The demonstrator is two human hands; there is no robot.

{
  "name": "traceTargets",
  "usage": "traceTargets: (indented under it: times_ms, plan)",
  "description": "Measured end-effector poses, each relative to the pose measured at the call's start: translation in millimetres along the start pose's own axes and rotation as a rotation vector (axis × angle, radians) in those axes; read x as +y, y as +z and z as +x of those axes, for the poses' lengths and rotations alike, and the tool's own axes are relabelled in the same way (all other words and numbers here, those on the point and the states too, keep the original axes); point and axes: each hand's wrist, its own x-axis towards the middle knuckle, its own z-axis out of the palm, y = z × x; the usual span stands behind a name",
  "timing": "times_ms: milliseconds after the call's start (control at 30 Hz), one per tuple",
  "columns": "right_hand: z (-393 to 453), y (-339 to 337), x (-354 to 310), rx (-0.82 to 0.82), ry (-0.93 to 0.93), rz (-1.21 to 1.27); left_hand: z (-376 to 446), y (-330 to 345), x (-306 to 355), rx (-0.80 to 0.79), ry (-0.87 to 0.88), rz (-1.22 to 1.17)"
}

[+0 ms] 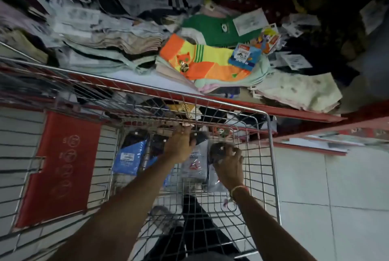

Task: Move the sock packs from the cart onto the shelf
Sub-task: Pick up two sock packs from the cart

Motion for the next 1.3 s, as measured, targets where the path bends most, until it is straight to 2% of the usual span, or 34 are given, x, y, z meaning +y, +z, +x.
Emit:
traceTargets:
  times_ms: [67, 133, 233, 333, 633, 767, 967, 1100, 1300]
  plan:
    - [6.3, 9.8, 0.8, 0.066, 0.077, -0.036, 11.1, 19.2, 1.5, -0.039, -0.07, -0.031]
    - [4.8, 19.1, 4.5, 0.072, 0.077, -0.076, 16.0, 39.1, 5.8, -0.06, -0.067, 0.005]
    - [14.8, 26.3, 17.5, 0.024, 0.008, -0.078, 31.6, 57.7, 9.5, -0.081, -0.069, 0.064]
    - [26.1, 25.9, 30.8, -0.027, -0.054, -0.035, 32.6, 64.9, 6.1, -0.082, -0.066, 0.015]
    - [37.4, 24.1, 34.4, -0.123, -0.07, -0.023, -25.7, 91.7, -17.7, 0.009, -0.04, -0.005]
    - [35.5, 30.5, 28.0, -0.106, -0.029, -0.103, -40.2, 93.9, -14.2, 0.07, -0.149, -0.052]
    - [37.3, 31.5, 12.7, -0.101, 0.047, -0.187, -49.1, 99.0, 6.0, 0.16, -0.444, -0.158]
    - [32.9, 24.9, 9.0, -0.066, 0.049, -0.129, -55.1, 89.8, 7.3, 0.136, -0.451, -0.152]
    - [8.6, -1.4, 1.9, 0.056, -0.085, 0.004, -67.9, 52.1, 4.2, 0.214, -0.358, -0.19]
